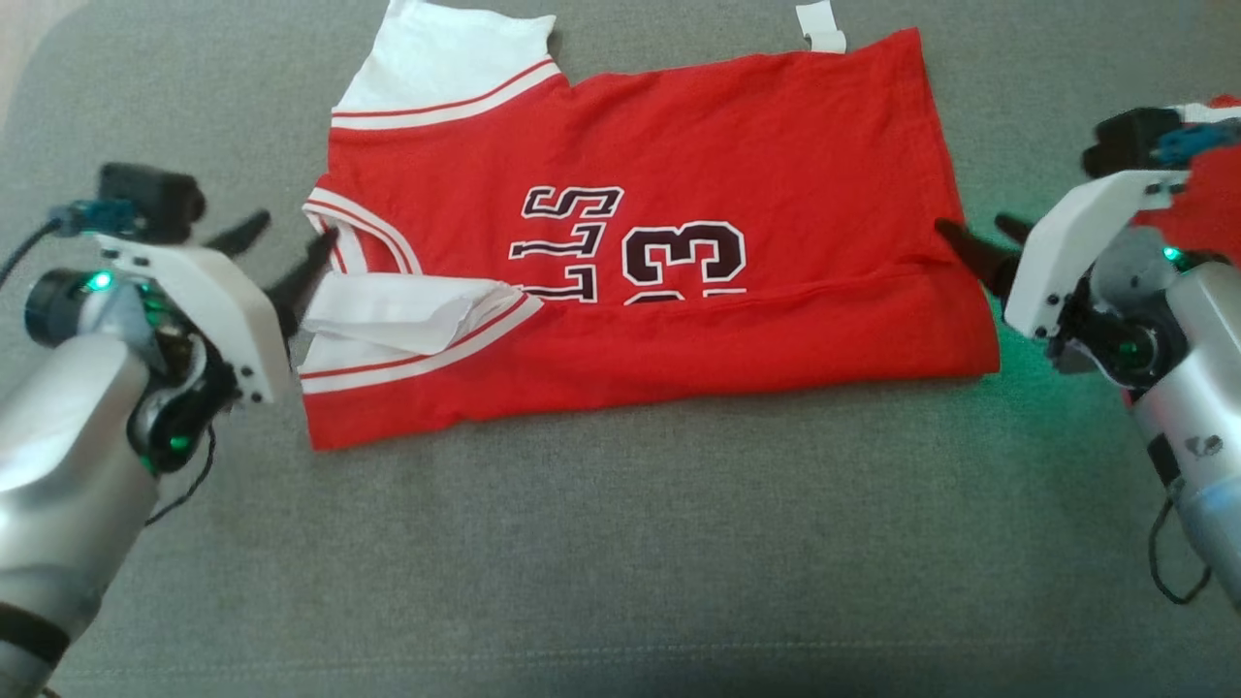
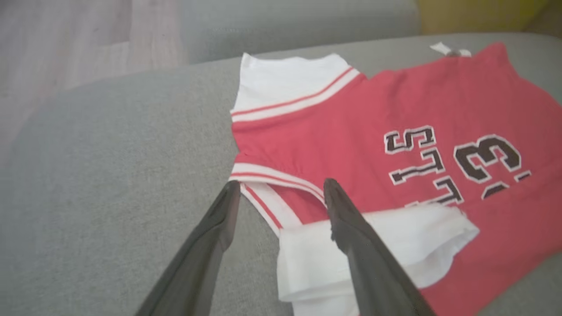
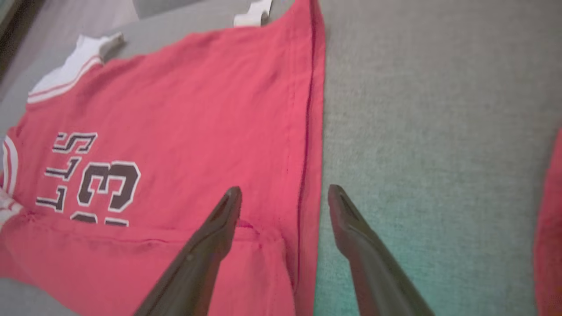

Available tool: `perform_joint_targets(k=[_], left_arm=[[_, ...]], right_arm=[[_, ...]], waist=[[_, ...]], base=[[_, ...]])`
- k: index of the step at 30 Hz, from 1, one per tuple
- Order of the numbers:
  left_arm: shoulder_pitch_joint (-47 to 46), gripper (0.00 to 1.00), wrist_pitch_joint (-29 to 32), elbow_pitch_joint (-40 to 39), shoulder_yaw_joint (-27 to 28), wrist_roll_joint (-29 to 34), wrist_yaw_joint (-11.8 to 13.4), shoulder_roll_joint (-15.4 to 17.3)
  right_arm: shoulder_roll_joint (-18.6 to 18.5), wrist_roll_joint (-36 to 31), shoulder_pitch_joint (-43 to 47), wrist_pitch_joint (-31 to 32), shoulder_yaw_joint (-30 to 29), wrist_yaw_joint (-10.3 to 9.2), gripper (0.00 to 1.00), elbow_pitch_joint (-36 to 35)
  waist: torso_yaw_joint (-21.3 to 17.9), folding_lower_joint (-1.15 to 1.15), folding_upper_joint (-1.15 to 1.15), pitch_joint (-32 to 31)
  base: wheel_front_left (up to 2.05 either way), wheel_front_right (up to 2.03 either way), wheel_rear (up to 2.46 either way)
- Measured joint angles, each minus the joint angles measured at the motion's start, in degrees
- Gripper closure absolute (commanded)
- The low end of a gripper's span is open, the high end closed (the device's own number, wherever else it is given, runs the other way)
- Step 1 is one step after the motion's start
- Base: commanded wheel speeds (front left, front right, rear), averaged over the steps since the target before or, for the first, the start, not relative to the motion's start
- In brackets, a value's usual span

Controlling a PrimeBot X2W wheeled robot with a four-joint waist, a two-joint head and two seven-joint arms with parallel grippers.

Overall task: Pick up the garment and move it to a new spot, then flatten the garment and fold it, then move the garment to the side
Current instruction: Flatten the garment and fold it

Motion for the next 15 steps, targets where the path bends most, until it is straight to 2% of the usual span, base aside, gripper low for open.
perform_joint_targets(k=[4,7,9,11,12,15], left_arm=[[-0.1,0.00,-7.2,1.9,3.3,-0.4,1.9,-1.5],[-0.1,0.00,-14.2,1.9,6.0,-0.6,3.7,-2.4],[0.2,0.00,-16.8,1.5,7.7,-0.6,4.9,-3.0],[1.5,0.00,-18.1,-0.2,11.1,-1.5,6.6,-3.9],[3.8,0.00,-18.2,-3.2,14.3,-1.1,7.9,-4.4],[9.3,0.00,-18.2,-10.4,22.3,2.3,10.2,-6.3]], right_arm=[[0.8,0.2,0.1,-7.2,-2.5,0.00,0.00,0.1],[0.8,0.2,0.4,-14.7,-3.2,0.00,0.00,-1.5],[0.8,0.2,1.5,-20.4,-3.6,0.00,0.00,-3.3],[0.8,0.1,3.5,-25.3,-3.9,0.00,0.00,-4.5],[0.8,-2.0,5.9,-30.7,-3.9,0.00,0.00,-5.3],[1.2,-4.5,9.2,-37.7,-4.6,0.00,0.00,-6.1]], waist=[[0.1,0.00,0.00,-1.0],[0.2,0.00,0.00,-1.9],[0.3,0.00,0.00,-2.8],[0.5,0.00,0.00,-3.8],[0.6,0.00,0.00,-4.8],[0.7,0.00,0.00,-6.4]], base=[[0.00,0.00,0.00],[0.00,0.00,0.00],[0.00,0.00,0.00],[0.00,0.00,0.00],[0.00,0.00,0.00],[0.00,0.00,0.00]])
